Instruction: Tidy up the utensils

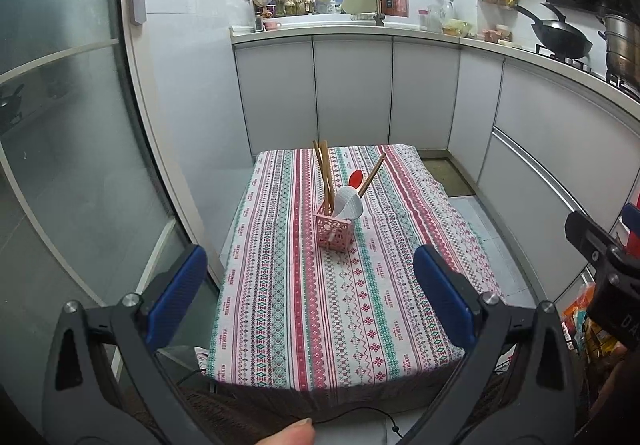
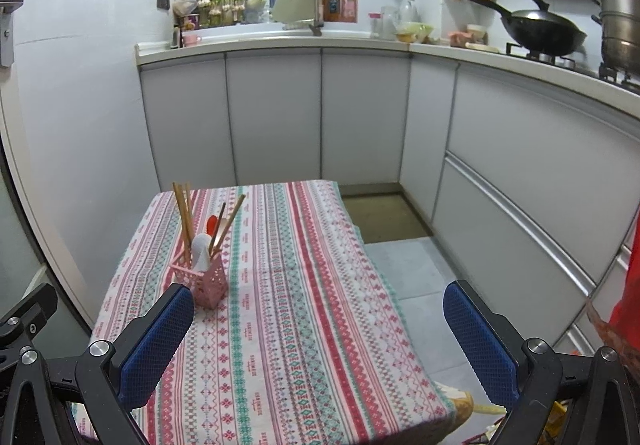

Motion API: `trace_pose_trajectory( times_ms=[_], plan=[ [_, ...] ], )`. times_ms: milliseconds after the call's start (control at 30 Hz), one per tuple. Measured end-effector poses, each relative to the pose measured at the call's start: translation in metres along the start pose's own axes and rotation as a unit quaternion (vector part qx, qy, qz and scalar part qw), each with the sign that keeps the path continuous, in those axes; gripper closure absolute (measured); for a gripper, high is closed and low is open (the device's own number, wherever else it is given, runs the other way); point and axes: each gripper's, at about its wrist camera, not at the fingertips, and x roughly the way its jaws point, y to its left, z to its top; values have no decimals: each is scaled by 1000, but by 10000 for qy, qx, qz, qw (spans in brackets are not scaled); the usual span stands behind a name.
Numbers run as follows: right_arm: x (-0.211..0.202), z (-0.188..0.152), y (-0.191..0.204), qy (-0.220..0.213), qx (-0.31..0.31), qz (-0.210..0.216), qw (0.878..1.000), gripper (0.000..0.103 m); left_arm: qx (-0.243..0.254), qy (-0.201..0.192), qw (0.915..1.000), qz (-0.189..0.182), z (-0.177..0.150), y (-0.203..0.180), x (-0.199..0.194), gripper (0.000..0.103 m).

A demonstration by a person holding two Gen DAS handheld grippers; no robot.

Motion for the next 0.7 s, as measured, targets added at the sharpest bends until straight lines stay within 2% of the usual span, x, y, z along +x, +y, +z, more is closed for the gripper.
trace_pose_trajectory(
  times_ms=[700],
  plan=[
    [0,0,6,-11,-101,38,9999,1,-53,-3,10000,57,0,1,0,1]
  ],
)
